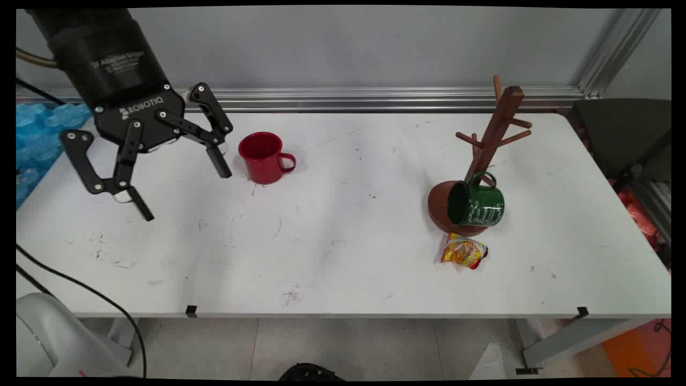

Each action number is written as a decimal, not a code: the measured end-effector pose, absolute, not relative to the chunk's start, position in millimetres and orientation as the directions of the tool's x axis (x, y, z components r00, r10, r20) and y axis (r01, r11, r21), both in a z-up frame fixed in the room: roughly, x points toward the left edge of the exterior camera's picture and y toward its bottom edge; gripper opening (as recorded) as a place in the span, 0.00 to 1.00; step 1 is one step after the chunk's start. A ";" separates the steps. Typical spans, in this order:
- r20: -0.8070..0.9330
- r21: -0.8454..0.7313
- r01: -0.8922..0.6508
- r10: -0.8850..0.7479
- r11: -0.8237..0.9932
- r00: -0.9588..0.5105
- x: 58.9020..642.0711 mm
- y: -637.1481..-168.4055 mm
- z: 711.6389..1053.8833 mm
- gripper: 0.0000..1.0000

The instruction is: Pick up the green mug from the rack

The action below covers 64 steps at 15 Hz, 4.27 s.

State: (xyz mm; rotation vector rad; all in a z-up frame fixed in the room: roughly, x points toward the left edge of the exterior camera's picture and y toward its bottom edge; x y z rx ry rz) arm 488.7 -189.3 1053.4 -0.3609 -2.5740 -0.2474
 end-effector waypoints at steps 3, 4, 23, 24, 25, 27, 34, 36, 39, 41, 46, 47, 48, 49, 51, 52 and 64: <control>0.523 0.116 0.210 0.120 0.971 -0.844 477.8 -189.9 1054.6 1.00; 0.525 0.123 0.172 0.083 0.977 -0.847 472.8 -190.4 1054.5 1.00; 0.513 0.265 -0.533 -0.586 0.803 -0.627 367.2 -261.4 943.4 1.00; 0.515 0.274 -0.552 -0.605 0.788 -0.607 361.3 -265.7 936.3 1.00; 0.516 0.281 -0.562 -0.616 0.778 -0.595 356.9 -268.8 931.4 1.00; 0.522 0.303 -0.592 -0.649 0.747 -0.553 343.7 -277.9 916.9 1.00; 0.545 0.397 -0.629 -0.723 0.668 -0.424 295.6 -305.8 871.0 1.00; 0.550 0.413 -0.631 -0.732 0.656 -0.402 286.7 -311.6 862.2 1.00; 0.557 0.439 -0.635 -0.747 0.636 -0.363 271.7 -322.6 845.1 1.00; 0.559 0.454 -0.638 -0.756 0.623 -0.340 263.6 -328.9 834.1 1.00; 0.564 0.486 -0.636 -0.771 0.599 -0.295 245.9 -339.3 811.1 1.00; 0.565 0.489 -0.636 -0.772 0.597 -0.290 244.2 -340.3 808.9 1.00; 0.566 0.494 -0.637 -0.775 0.592 -0.281 241.8 -341.8 805.5 1.00; 0.567 0.499 -0.637 -0.777 0.588 -0.273 239.6 -343.2 802.4 1.00; 0.569 0.509 -0.637 -0.782 0.579 -0.255 236.0 -346.0 795.8 1.00; 0.570 0.512 -0.636 -0.783 0.577 -0.251 235.3 -346.5 794.2 1.00; 0.588 0.525 -0.634 -0.781 0.568 -0.212 225.6 -343.8 777.6 0.00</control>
